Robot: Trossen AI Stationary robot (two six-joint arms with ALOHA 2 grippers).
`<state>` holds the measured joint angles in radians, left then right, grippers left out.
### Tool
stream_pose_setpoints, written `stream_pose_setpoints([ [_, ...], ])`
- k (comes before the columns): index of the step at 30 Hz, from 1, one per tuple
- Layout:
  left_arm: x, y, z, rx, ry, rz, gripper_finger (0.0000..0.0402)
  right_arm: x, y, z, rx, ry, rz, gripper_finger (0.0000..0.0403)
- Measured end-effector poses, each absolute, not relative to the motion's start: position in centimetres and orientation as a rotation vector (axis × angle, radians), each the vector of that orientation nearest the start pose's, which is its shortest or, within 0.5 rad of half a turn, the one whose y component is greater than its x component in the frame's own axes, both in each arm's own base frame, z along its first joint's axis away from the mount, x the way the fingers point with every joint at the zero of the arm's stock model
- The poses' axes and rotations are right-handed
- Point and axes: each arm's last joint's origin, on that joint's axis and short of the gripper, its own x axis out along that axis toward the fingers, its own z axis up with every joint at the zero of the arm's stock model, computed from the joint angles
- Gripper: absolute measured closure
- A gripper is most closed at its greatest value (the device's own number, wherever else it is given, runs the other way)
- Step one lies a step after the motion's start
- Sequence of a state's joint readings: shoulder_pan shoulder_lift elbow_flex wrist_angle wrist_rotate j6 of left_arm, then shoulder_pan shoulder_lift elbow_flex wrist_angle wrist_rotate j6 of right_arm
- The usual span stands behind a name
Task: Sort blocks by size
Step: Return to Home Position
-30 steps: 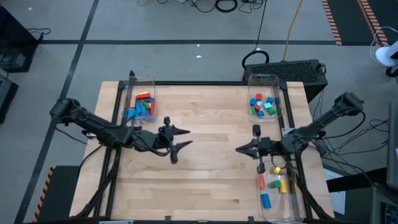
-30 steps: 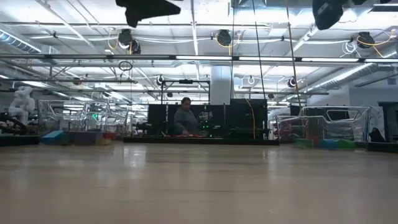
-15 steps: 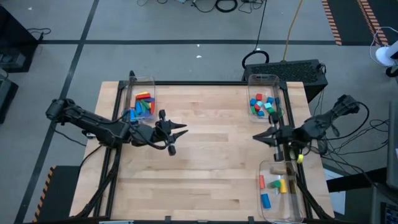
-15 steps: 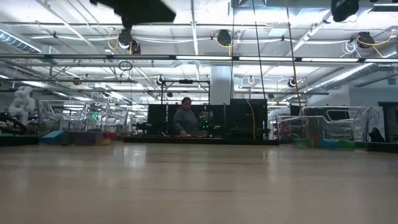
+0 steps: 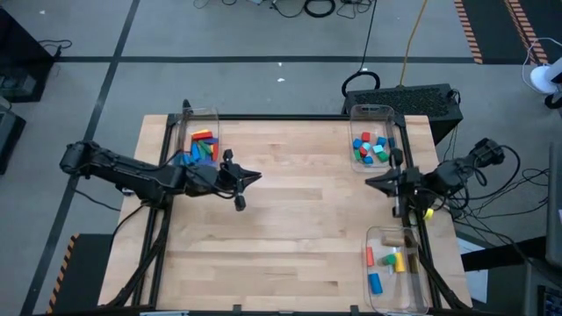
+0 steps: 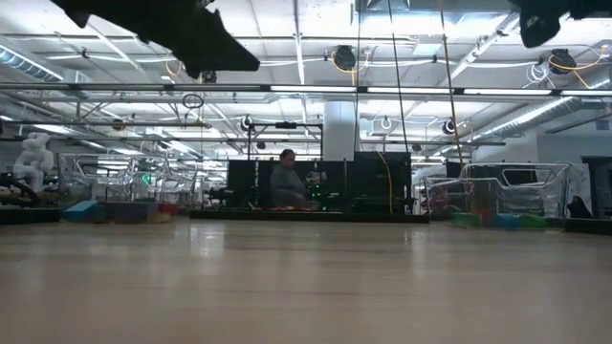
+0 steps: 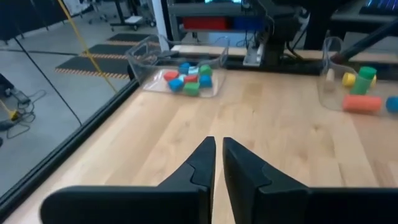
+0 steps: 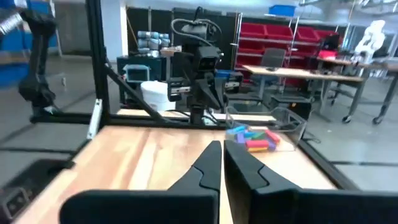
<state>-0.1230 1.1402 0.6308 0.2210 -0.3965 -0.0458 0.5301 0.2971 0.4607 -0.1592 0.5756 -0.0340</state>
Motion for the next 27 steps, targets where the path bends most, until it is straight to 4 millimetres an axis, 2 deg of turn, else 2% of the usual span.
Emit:
stream_pose_setpoints([
  [5,23.2,-2.0,25.5,0.059,0.297,0.264,0.0379,8.5,3.3,26.5,0.032,-0.062,0.034,0.0401],
  [8,22.7,-2.0,24.8,0.058,0.286,0.261,0.0391,9.1,3.6,25.1,0.029,-0.159,0.084,0.0401],
  [10,22.4,-1.7,24.4,0.044,0.238,0.270,0.0397,9.3,3.5,24.6,0.026,-0.165,0.059,0.0401],
  [17,21.6,-0.4,23.3,0.003,0.106,0.272,0.0397,9.8,2.6,24.5,0.035,-0.164,0.012,0.0401],
  [22,21.6,1.1,23.2,-0.013,0.107,0.197,0.0396,10.6,1.8,24.1,0.011,-0.127,-0.024,0.0401],
  [27,20.9,3.0,23.7,-0.032,0.102,0.208,0.0396,11.2,0.8,23.8,0.035,-0.092,-0.039,0.0401],
])
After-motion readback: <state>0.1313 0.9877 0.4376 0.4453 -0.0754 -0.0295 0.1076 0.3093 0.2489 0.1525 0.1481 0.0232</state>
